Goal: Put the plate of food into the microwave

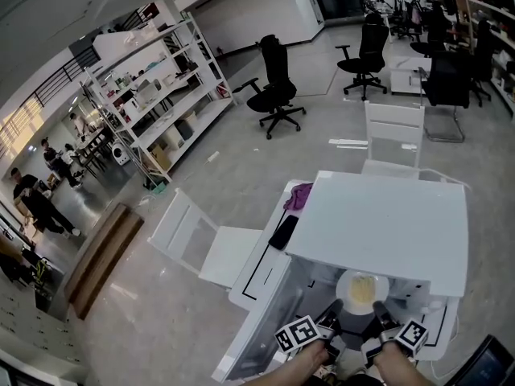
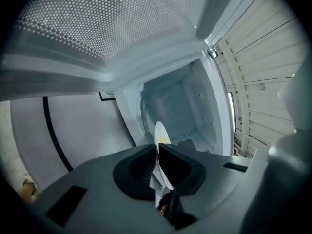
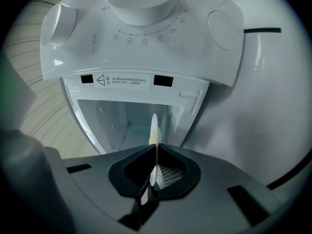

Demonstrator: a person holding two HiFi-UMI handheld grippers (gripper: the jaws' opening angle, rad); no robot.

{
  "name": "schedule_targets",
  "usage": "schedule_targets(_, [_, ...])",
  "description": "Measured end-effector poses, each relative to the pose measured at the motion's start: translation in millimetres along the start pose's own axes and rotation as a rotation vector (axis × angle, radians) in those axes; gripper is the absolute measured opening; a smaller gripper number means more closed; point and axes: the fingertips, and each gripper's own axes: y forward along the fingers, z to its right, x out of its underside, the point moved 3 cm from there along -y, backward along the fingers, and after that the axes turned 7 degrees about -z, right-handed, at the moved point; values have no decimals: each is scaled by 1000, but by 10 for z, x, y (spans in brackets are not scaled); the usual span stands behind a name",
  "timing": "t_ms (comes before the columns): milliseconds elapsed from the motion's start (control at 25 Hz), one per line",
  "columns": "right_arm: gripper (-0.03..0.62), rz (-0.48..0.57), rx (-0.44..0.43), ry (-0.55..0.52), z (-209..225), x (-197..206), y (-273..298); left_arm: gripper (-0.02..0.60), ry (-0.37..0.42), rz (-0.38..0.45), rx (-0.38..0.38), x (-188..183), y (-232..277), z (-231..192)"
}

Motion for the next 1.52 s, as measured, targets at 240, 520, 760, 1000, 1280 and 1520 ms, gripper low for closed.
schedule_targets(240, [14, 11, 18, -3, 14, -48, 118, 17, -21, 8, -8, -104, 111, -55])
schedule_targets(520, [14, 8, 36, -10, 25, -73, 204, 17, -23, 19, -13, -187, 198, -75])
schedule_targets(760, [14, -50, 73, -58, -32, -42, 264, 17, -28, 42, -22, -264, 238, -100])
schedule_targets(1000, [14, -89, 104, -109, -31, -26, 245, 17, -36, 59, -23, -303, 283, -119])
schedule_targets(1280, [14, -105, 90, -94, -62, 13, 252, 17, -41, 68, -24, -351, 340, -130])
schedule_targets(1520, [14, -69, 101, -48, -30, -42, 294, 17, -21, 54, -27, -363, 378, -158])
